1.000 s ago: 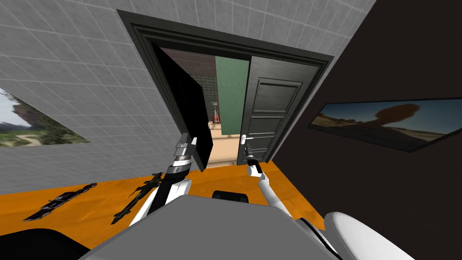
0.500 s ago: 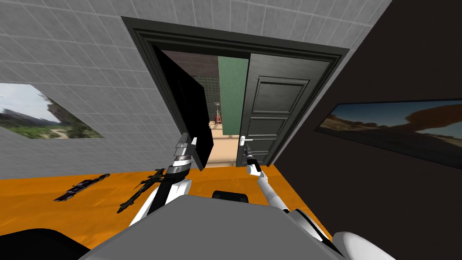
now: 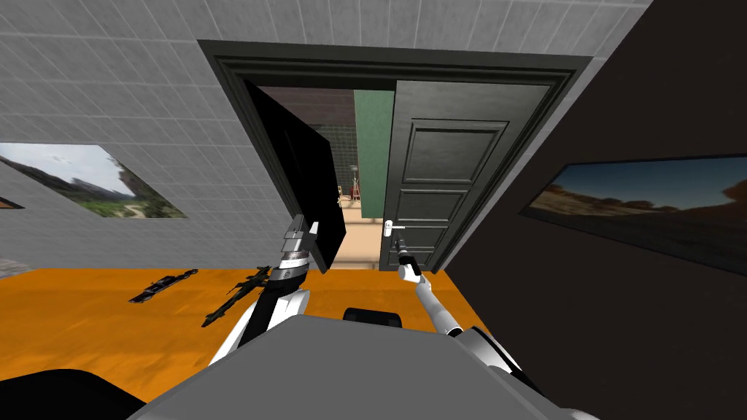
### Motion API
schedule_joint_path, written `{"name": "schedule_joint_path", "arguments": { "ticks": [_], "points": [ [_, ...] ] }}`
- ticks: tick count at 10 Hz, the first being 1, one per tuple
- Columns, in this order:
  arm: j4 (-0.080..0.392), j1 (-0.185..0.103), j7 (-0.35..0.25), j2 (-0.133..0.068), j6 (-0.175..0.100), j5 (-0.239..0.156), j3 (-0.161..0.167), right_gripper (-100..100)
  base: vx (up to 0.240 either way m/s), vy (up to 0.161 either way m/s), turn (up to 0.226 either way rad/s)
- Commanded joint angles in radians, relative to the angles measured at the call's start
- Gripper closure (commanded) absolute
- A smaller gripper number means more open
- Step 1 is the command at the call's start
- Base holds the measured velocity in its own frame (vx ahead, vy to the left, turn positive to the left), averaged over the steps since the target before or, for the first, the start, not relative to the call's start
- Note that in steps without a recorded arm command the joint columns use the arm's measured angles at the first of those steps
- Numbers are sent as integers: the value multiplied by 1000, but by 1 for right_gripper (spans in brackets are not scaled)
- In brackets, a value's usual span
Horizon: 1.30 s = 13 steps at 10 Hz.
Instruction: Push the door open
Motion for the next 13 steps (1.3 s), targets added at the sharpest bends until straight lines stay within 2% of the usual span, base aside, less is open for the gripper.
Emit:
{"name": "schedule_joint_path", "arguments": {
  "ticks": [1,3,11,12,13],
  "points": [
    [28,-16,4,-3,0,-15,6,-100,19,-141,94],
    [25,-13,1,-2,-2,-9,0,-100,51,-47,23],
    [46,-22,-8,1,-10,-2,-15,-100,184,7,27],
    [46,-22,-8,1,-10,-2,-15,100,-13,-2,-6],
    [46,-22,-8,1,-10,-2,-15,100,-26,-4,6]
  ]
}}
